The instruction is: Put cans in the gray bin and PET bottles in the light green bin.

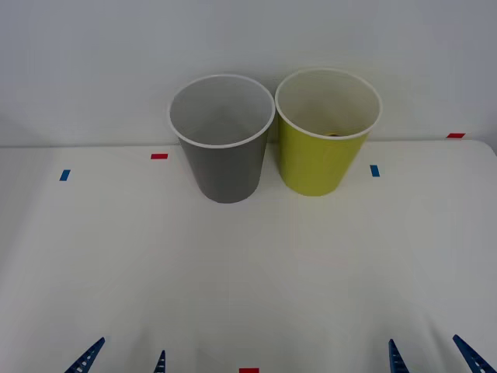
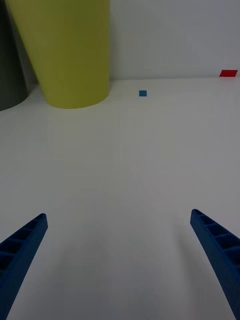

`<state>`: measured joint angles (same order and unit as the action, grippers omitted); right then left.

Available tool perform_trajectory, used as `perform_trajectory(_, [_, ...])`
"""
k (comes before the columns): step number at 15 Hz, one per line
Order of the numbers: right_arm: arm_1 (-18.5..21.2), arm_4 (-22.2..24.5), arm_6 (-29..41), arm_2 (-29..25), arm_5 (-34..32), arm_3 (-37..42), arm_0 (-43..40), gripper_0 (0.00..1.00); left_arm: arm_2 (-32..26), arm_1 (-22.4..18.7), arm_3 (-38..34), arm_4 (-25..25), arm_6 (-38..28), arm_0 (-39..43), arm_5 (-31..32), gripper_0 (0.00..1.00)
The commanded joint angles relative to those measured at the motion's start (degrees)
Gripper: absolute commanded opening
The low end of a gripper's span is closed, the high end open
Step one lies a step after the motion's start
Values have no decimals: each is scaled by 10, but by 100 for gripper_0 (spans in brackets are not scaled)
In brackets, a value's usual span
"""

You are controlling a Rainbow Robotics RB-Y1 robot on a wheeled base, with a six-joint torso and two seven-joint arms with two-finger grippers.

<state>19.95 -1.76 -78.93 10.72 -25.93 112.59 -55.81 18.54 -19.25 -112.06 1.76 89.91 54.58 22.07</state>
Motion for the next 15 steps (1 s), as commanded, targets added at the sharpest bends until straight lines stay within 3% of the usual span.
perform_trajectory(1, [0,0,0,0,0,0,0,100,0,0,0,0,0,0,0,100])
perform_trajectory(15, [0,0,0,0,0,0,0,100,0,0,0,0,0,0,0,100])
